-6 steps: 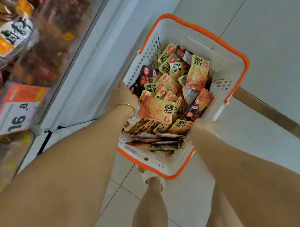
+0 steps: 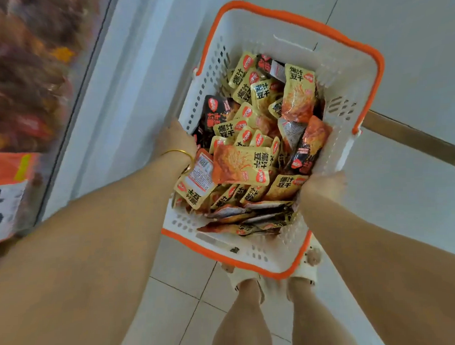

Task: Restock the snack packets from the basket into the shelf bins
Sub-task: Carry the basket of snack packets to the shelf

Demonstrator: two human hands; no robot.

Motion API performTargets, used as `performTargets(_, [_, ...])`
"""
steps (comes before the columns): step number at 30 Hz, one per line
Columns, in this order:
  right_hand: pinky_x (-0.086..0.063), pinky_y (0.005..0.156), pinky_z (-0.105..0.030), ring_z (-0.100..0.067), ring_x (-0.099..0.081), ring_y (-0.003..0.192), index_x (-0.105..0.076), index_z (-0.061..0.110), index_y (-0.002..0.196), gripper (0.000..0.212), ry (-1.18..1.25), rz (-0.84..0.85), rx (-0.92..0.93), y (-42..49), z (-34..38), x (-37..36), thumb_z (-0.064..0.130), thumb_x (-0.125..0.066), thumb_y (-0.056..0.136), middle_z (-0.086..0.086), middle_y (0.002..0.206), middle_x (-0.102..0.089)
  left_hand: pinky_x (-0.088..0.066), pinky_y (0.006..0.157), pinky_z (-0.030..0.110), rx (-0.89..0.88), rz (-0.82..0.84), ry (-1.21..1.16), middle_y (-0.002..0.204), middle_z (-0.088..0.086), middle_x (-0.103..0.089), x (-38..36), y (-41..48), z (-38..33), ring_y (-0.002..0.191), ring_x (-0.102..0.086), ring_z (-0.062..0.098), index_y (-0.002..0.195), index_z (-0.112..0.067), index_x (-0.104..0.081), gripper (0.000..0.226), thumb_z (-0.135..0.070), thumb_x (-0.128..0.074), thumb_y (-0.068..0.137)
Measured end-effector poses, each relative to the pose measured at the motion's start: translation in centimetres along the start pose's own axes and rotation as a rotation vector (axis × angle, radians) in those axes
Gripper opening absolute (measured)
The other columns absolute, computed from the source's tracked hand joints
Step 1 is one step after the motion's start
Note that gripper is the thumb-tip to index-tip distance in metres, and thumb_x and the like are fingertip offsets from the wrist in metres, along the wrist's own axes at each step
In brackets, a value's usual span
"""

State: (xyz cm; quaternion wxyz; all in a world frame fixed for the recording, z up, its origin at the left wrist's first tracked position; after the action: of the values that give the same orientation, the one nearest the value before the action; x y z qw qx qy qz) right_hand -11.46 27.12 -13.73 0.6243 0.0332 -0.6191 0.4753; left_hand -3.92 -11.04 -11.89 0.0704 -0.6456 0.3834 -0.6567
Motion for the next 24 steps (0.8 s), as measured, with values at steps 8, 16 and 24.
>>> performTargets(8, [-0.042,0.081,-0.034,-0.022,-0.044,0.086,-0.035,0.012,0.077,0.026,0.253,0.1,0.049,2.3,-0.1,0.6,0.023,-0.046,0.098,0.003,0.069,-0.033,-0.041,0.09,0.037,0.009,-0.076,-0.155,0.125,0.023,-0.056,0.4,2.2,-0.4,0.114,-0.053,0.037,0.123,0.003,-0.054,0.032,-0.011,-0.046,0.096])
performTargets(16, [-0.046,0.087,-0.039,-0.032,-0.057,0.101,-0.054,0.002,0.111,0.026,0.29,0.083,-0.044,0.5,2.9,8.6,0.023,-0.047,0.098,-0.013,0.094,-0.054,-0.046,0.091,0.04,0.109,-0.035,-0.101,0.123,0.021,-0.059,6.1,-1.6,-5.2,0.111,-0.057,0.036,0.121,0.005,-0.056,0.03,-0.006,-0.047,0.094])
performTargets(24, [-0.047,0.081,-0.035,-0.031,-0.059,0.104,-0.054,0.003,0.118,0.033,0.336,0.103,-0.155,3.4,7.6,18.6,0.028,-0.05,0.097,-0.013,0.104,-0.059,-0.042,0.085,0.027,0.12,0.043,-0.076,0.126,0.016,-0.056,11.6,-5.1,-17.3,0.107,-0.055,0.028,0.123,0.006,-0.053,0.03,-0.004,-0.049,0.095])
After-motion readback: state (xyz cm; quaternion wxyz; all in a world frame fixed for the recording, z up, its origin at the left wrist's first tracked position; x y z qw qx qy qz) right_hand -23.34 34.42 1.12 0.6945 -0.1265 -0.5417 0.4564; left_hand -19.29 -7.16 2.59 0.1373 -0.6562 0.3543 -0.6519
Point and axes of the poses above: each hand's wrist, its own y-axis towards the middle knuckle, its own x-axis out of the back of the hand, z = x × y, the point moved 10 cm from there along y, towards the middle knuckle
